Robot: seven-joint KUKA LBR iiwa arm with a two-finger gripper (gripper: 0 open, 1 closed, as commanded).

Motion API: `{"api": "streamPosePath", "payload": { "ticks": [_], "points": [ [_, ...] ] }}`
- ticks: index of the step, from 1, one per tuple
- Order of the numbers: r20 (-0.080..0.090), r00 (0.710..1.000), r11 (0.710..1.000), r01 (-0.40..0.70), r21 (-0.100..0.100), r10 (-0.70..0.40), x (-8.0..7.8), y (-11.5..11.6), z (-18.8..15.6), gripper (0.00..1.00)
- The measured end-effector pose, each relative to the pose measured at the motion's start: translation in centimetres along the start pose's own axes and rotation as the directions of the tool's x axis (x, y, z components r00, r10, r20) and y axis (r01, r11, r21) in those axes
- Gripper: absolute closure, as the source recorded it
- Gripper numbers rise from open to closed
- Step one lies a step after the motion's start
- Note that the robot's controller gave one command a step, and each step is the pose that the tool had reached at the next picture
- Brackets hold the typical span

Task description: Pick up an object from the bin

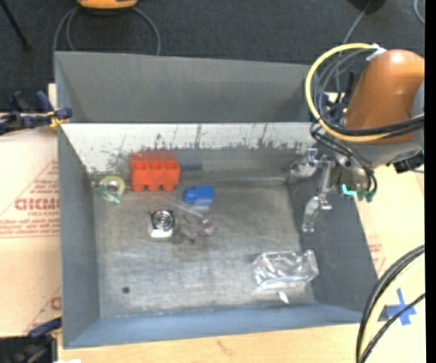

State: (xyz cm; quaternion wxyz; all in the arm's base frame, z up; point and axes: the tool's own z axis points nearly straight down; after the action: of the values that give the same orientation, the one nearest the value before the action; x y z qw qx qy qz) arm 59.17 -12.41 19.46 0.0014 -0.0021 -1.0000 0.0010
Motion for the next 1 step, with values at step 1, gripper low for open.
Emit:
{"api": "streamPosePath", "payload": {
  "ticks": [1],
  "points": [
    [-0.006,0.997,0.997,0.075,-0.003,-0.075,9.29,-1.89,7.38,0.0]
  ]
}}
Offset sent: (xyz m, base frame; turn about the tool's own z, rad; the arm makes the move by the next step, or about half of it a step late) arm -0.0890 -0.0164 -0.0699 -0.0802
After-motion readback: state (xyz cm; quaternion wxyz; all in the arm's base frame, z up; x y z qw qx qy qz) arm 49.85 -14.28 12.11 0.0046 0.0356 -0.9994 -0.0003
